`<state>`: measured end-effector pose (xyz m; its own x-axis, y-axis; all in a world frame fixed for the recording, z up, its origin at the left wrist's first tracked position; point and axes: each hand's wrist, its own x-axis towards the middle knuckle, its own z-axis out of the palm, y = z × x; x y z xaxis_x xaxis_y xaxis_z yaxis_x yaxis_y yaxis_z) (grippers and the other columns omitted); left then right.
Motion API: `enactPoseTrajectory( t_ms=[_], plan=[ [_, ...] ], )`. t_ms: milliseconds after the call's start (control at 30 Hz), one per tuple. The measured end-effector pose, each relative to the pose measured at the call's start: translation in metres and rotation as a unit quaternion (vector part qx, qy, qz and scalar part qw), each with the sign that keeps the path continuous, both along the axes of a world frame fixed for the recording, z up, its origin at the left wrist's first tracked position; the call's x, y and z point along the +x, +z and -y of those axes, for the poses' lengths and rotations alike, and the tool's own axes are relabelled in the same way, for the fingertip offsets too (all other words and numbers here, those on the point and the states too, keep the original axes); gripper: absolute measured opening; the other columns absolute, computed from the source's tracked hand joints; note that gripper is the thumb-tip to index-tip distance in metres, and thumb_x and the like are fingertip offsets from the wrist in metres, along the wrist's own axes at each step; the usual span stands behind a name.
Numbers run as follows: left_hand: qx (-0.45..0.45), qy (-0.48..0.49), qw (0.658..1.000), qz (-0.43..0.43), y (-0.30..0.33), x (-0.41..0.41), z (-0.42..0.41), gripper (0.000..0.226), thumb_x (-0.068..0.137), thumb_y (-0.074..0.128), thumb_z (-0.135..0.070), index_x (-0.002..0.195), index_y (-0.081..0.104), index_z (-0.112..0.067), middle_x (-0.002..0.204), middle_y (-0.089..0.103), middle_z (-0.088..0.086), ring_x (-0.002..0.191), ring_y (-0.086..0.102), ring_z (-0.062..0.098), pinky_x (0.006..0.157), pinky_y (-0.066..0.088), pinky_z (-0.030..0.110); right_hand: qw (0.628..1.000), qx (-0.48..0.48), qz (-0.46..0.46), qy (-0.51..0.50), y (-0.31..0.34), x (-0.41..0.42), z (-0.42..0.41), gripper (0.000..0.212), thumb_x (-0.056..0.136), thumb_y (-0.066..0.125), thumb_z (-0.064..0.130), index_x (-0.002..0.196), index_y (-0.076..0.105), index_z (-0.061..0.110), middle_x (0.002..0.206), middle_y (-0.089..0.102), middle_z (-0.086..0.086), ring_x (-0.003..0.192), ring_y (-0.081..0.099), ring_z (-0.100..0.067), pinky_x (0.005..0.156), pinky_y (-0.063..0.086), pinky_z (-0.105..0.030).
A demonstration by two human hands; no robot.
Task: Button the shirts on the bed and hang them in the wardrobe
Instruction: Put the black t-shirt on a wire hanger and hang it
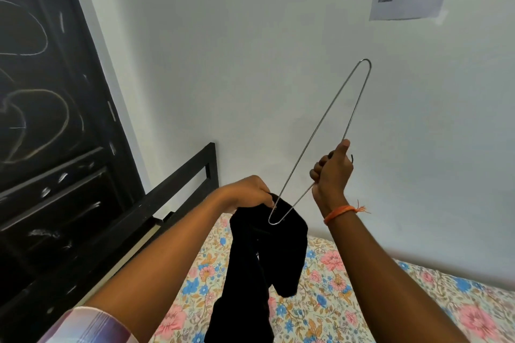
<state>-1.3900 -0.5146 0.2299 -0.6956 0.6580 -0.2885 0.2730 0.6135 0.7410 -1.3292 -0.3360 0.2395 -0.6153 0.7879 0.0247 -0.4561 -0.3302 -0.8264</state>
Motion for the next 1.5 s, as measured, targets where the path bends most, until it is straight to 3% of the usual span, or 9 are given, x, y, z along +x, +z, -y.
enactPoseTrajectory(
  t_ms=[167, 333, 500, 600, 767, 900, 1133, 1233, 1500],
  plan=[
    [0.115, 0.053, 0.989, 0.075, 0.037, -0.001, 0.018, 0.036, 0.090, 0.058, -0.006, 0.055, 0.063, -0.016, 0.062, 0.063, 0.002, 0.059, 0.062, 0.014, 0.056, 0.050, 0.023, 0.984, 0.153, 0.090, 0.025, -0.037, -0.004, 0.016, 0.051, 0.103, 0.039, 0.049, 0.064, 0.036, 0.017, 0.053, 0.035, -0.002, 0.045, 0.033, -0.016, 0.047, 0.030, -0.027],
    [0.227, 0.114, 0.954, 0.162, 0.064, -0.013, 0.036, 0.013, 0.086, 0.048, -0.011, 0.086, 0.059, -0.006, 0.085, 0.061, 0.011, 0.075, 0.060, 0.021, 0.079, 0.048, 0.035, 0.911, 0.369, 0.161, 0.091, -0.059, 0.003, 0.021, 0.056, 0.103, 0.034, 0.050, 0.093, 0.066, 0.005, 0.092, 0.067, -0.007, 0.086, 0.061, -0.016, 0.083, 0.047, -0.036],
    [0.297, 0.173, 0.899, 0.272, 0.082, -0.020, 0.052, 0.067, 0.090, 0.052, -0.057, 0.114, 0.058, 0.005, 0.065, 0.068, 0.009, 0.056, 0.068, 0.018, 0.061, 0.054, 0.026, 0.809, 0.537, 0.211, 0.109, -0.073, 0.008, 0.005, 0.058, 0.094, 0.024, 0.072, 0.066, 0.037, 0.022, 0.067, 0.044, 0.003, 0.066, 0.045, -0.015, 0.070, 0.037, -0.041],
    [0.215, 0.137, 0.948, 0.190, 0.084, -0.026, 0.056, 0.073, 0.075, 0.073, -0.055, 0.122, 0.061, -0.001, 0.108, 0.070, 0.014, 0.095, 0.070, 0.025, 0.081, 0.056, 0.038, 0.798, 0.539, 0.245, 0.108, -0.075, 0.013, -0.001, 0.058, 0.092, 0.026, 0.074, 0.067, 0.046, 0.026, 0.071, 0.053, 0.004, 0.072, 0.052, -0.017, 0.073, 0.040, -0.042],
    [0.064, 0.074, 0.994, -0.042, 0.086, -0.019, 0.048, 0.030, 0.076, 0.083, -0.017, 0.101, 0.073, -0.004, 0.096, 0.075, 0.011, 0.088, 0.072, 0.021, 0.078, 0.059, 0.033, 0.812, 0.521, 0.234, 0.121, -0.069, 0.027, -0.001, 0.053, 0.098, 0.042, 0.053, 0.066, 0.047, 0.011, 0.065, 0.051, -0.010, 0.059, 0.046, -0.019, 0.061, 0.036, -0.037],
    [-0.170, 0.066, 0.907, -0.381, 0.079, -0.008, 0.031, 0.024, 0.078, 0.080, -0.020, 0.097, 0.070, -0.010, 0.098, 0.066, 0.006, 0.088, 0.065, 0.025, 0.077, 0.055, 0.035, 0.774, 0.557, 0.285, 0.093, -0.068, 0.035, 0.000, 0.051, 0.100, 0.043, 0.052, 0.062, 0.042, 0.018, 0.061, 0.050, -0.004, 0.056, 0.048, -0.019, 0.056, 0.035, -0.035],
    [-0.172, 0.037, 0.831, -0.528, 0.057, 0.016, -0.004, 0.012, 0.084, 0.054, 0.000, 0.078, 0.057, -0.011, 0.079, 0.056, 0.004, 0.067, 0.056, 0.024, 0.056, 0.035, 0.031, 0.641, 0.667, 0.368, 0.096, -0.062, 0.039, 0.008, 0.043, 0.099, 0.042, 0.056, 0.074, 0.057, 0.023, 0.089, 0.067, 0.000, 0.093, 0.063, -0.026, 0.069, 0.044, -0.034],
    [-0.081, 0.042, 0.870, -0.484, 0.047, 0.024, -0.017, 0.027, 0.078, 0.053, -0.001, 0.093, 0.069, -0.017, 0.095, 0.066, 0.004, 0.085, 0.063, 0.028, 0.064, 0.040, 0.030, 0.578, 0.725, 0.355, 0.117, -0.055, 0.040, 0.024, 0.026, 0.102, 0.045, 0.040, 0.106, 0.067, 0.028, 0.160, 0.029, -0.007, 0.151, 0.017, -0.027, 0.113, 0.022, -0.061],
    [0.035, 0.150, 0.936, -0.315, 0.048, 0.019, -0.020, 0.006, 0.077, 0.070, -0.018, 0.077, 0.072, -0.023, 0.081, 0.069, -0.006, 0.080, 0.067, 0.017, 0.065, 0.051, 0.026, 0.550, 0.780, 0.278, 0.108, -0.016, 0.055, 0.045, 0.026, 0.105, 0.039, 0.027, 0.110, 0.063, 0.017, 0.165, -0.005, -0.008, 0.143, -0.031, -0.019, 0.117, -0.014, -0.059]
  ],
)
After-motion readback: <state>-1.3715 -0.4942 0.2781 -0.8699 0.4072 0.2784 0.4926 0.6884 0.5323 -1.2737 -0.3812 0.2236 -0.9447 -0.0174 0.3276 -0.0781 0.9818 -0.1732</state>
